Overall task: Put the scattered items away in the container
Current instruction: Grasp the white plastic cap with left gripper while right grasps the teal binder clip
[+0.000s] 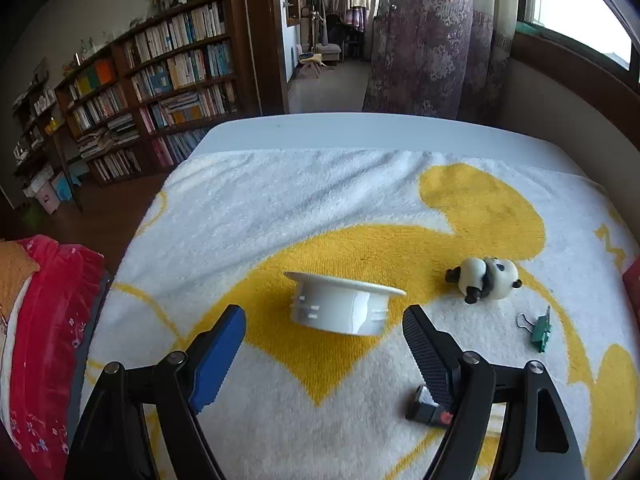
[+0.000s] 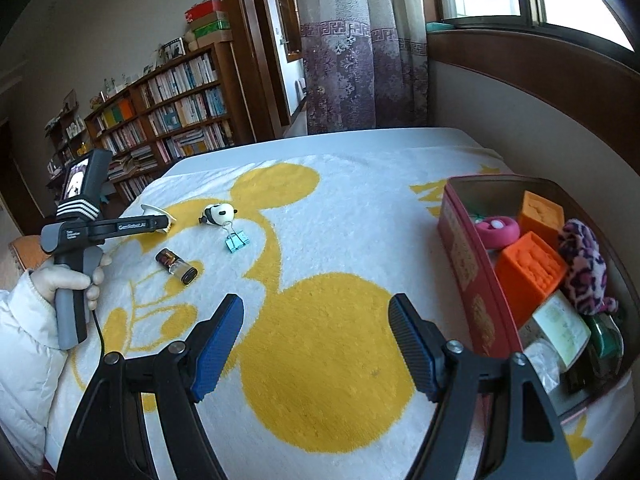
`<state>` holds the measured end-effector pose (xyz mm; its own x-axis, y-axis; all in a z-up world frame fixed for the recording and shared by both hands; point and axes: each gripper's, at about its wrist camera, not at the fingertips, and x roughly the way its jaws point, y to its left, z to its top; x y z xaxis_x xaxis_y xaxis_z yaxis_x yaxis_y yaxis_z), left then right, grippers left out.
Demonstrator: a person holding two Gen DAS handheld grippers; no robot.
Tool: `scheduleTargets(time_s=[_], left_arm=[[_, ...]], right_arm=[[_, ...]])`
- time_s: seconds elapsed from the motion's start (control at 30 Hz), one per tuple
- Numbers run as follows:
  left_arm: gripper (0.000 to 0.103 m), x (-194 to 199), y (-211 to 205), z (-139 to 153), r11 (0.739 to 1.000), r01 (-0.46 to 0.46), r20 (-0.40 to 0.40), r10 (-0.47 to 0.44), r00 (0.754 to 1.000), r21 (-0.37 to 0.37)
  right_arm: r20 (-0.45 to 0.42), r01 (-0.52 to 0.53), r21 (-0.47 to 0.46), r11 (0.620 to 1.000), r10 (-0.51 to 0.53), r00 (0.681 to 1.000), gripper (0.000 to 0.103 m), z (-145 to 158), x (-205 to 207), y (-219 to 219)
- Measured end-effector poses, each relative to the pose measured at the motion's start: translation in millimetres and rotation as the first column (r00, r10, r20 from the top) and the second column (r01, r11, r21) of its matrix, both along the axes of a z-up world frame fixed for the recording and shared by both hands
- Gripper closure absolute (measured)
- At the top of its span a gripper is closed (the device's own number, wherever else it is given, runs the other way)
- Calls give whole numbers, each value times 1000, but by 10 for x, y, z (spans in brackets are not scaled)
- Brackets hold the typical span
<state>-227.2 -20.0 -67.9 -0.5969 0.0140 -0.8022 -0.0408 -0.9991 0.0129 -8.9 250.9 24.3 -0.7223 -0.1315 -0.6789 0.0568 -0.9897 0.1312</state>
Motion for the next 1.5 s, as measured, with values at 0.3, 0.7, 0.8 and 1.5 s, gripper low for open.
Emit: scheduleTargets(time_s=[0.3, 0.7, 0.8, 1.5], left_arm=[[49, -92, -81, -108, 997, 4, 34, -7, 999, 76], [49, 33, -72, 82, 992, 21, -10, -20, 1000, 121], [49, 42, -43, 76, 992, 26, -5, -26, 1000, 124], [49, 105, 14, 137, 990, 40, -10, -39, 999, 137]], right_arm=[[17, -101, 39, 994, 100, 995, 25, -24, -315, -293], [125, -207, -15, 978, 207, 970, 26, -334, -1087, -696], [156, -240, 21, 971, 234, 960, 44, -460, -1268, -818], [172, -292, 129, 948, 269, 948, 72, -558, -1280, -985]])
